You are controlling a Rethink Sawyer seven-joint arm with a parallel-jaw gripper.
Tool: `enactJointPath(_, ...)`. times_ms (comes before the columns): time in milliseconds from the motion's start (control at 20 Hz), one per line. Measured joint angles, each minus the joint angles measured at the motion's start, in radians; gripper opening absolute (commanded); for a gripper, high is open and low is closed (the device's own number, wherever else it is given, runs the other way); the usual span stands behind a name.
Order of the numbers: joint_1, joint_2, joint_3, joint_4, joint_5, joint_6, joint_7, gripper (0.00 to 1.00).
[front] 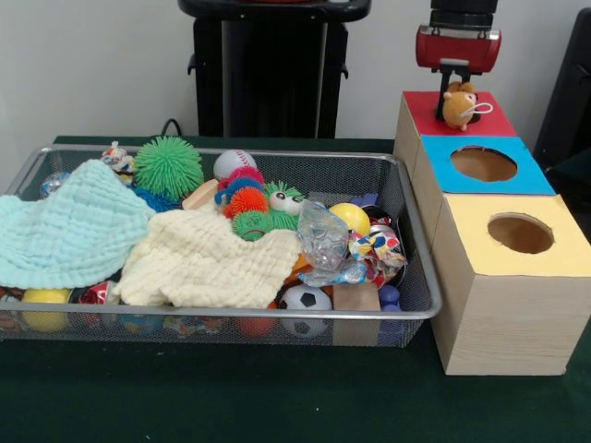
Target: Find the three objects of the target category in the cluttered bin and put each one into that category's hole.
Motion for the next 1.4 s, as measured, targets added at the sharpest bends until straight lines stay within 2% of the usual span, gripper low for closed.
enactJointPath(1100,0.032,0.013,-0.012,0.032,0.000,-0.123,0.000,0.00)
enactJointPath(1400,0.035,0.014,-0.013,0.034,0.000,-0.130,0.000,0.00)
